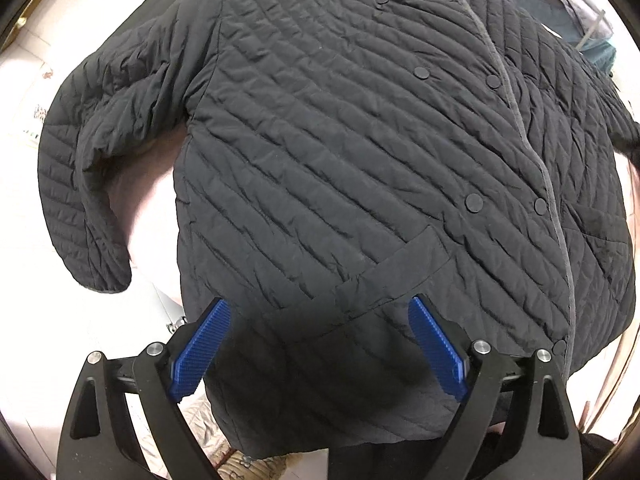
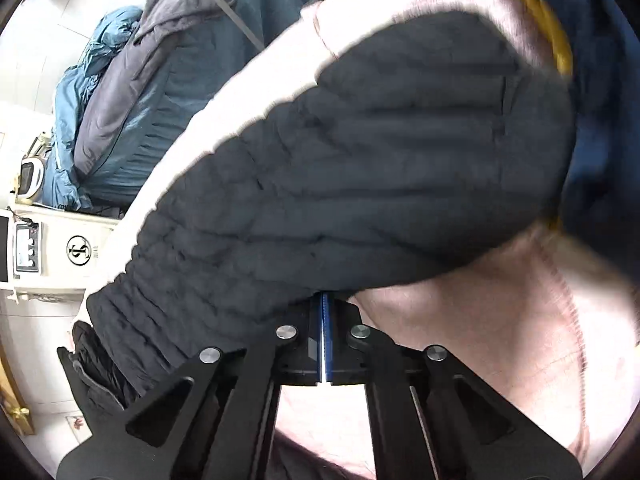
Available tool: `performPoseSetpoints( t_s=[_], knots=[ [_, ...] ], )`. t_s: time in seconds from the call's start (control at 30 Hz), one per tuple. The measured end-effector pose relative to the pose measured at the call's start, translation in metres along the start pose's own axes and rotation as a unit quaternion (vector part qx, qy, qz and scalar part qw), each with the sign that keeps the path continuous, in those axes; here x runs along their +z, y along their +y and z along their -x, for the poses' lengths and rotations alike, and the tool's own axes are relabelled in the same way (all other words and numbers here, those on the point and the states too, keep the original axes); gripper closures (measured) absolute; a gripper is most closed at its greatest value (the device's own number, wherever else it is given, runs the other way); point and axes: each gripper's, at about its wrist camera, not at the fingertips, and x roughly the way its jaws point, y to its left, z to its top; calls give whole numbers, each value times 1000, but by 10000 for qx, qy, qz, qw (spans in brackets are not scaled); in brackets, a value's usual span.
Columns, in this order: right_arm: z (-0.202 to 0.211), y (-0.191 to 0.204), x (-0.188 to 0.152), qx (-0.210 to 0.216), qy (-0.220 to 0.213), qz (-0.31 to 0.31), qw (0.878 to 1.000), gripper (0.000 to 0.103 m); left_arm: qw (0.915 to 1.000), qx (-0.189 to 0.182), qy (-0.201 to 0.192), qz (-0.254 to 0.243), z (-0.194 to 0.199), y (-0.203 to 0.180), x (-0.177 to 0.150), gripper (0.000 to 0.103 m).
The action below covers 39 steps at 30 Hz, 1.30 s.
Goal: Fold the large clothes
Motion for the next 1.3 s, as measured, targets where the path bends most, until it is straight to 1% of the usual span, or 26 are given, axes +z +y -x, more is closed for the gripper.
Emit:
performPoseSetpoints(
  t_s=[0.07, 0.1, 0.13, 0.2, 0.27, 0.3, 0.33, 0.4, 0.43, 0.47, 0.53, 0.57, 0.6, 0.73, 0.8, 0.87, 0.93, 0.97, 1.0, 1.07, 1.1, 1.13, 1.17, 1.2, 1.27, 1.3],
  knots=[
    [28, 26, 8, -26, -477, 675, 9966, 103, 10000, 31, -59, -20, 8, -7, 2, 14],
    [49, 43, 14, -26, -825, 1061, 9909, 103, 10000, 2, -78, 1, 10, -8, 4, 14],
    [65, 52, 17, 26, -1071, 1239, 9865, 103, 9999, -38, -90, 25, 12, -9, 6, 14],
    [122, 70, 32, 320, -1889, 1486, 9702, 103, 9998, -113, -137, 30, 13, -11, 11, 14],
    [167, 77, 46, 500, -2468, 1590, 9546, 103, 9997, -155, -192, -13, 15, -16, 17, 14],
    [186, 75, 56, 636, -2582, 1586, 9509, 103, 9996, -181, -216, -31, 17, -19, 19, 14],
    [192, 71, 64, 732, -2509, 1551, 9527, 103, 9995, -218, -243, -56, 19, -23, 22, 14],
    [184, 54, 86, 1082, -1728, 1310, 9702, 102, 9992, -302, -261, -103, 21, -30, 26, 14],
    [177, 46, 89, 1105, -1473, 1189, 9757, 102, 9990, -333, -272, -139, 22, -34, 28, 14],
    [165, 36, 88, 1036, -1198, 1078, 9815, 98, 9989, -345, -278, -180, 22, -37, 29, 14],
    [139, 20, 78, 816, -840, 970, 9884, 64, 9986, -336, -269, -292, 22, -43, 32, 14],
    [123, 9, 68, 740, -676, 814, 9916, 29, 9986, -333, -265, -324, 20, -42, 31, 14],
    [108, -3, 57, 785, -570, 543, 9938, 24, 9984, -334, -261, -363, 20, -44, 32, 14],
    [48, -33, 14, 881, 207, -239, 9956, 24, 9984, -289, -240, -432, 20, -43, 30, 14],
    [17, -42, -10, 994, 540, -687, 9912, 24, 9986, -236, -215, -410, 19, -39, 29, 14],
    [-5, -51, -23, 1139, 669, -1149, 9846, 24, 9990, -189, -189, -359, 18, -33, 27, 14],
    [-20, -60, -25, 1221, 537, -1662, 9770, 24, 9994, -116, -151, -278, 18, -25, 24, 14],
    [-24, -63, -21, 1221, 338, -1882, 9739, 24, 9996, -80, -130, -233, 17, -21, 22, 13],
    [-26, -64, -15, 1168, 149, -2049, 9717, 24, 9997, -57, -108, -188, 16, -18, 20, 13],
    [-31, -61, -8, 1063, 45, -2193, 9698, 24, 9999, -24, -60, -98, 15, -12, 17, 12],
    [-33, -56, -2, 950, 93, -2132, 9723, 27, 10000, -13, -19, -22, 13, -8, 14, 12],
    [-33, -51, 2, 837, 108, -1988, 9764, 40, 10000, -10, 9, 14, 11, -6, 13, 12],
    [-32, -42, 7, 898, 102, -1761, 9802, 74, 10000, -12, 60, 65, 8, -4, 11, 12],
    [-30, -31, 13, 914, 147, -1384, 9860, 83, 9999, -19, 93, 90, 6, -4, 10, 12],
    [-22, -15, 19, 846, -11, -926, 9921, 89, 9998, -44, 145, 117, 3, -4, 9, 12],
    [-17, -12, 24, 898, -80, -842, 9924, 91, 9999, -50, 128, 102, 3, -6, 10, 12]
  ],
)
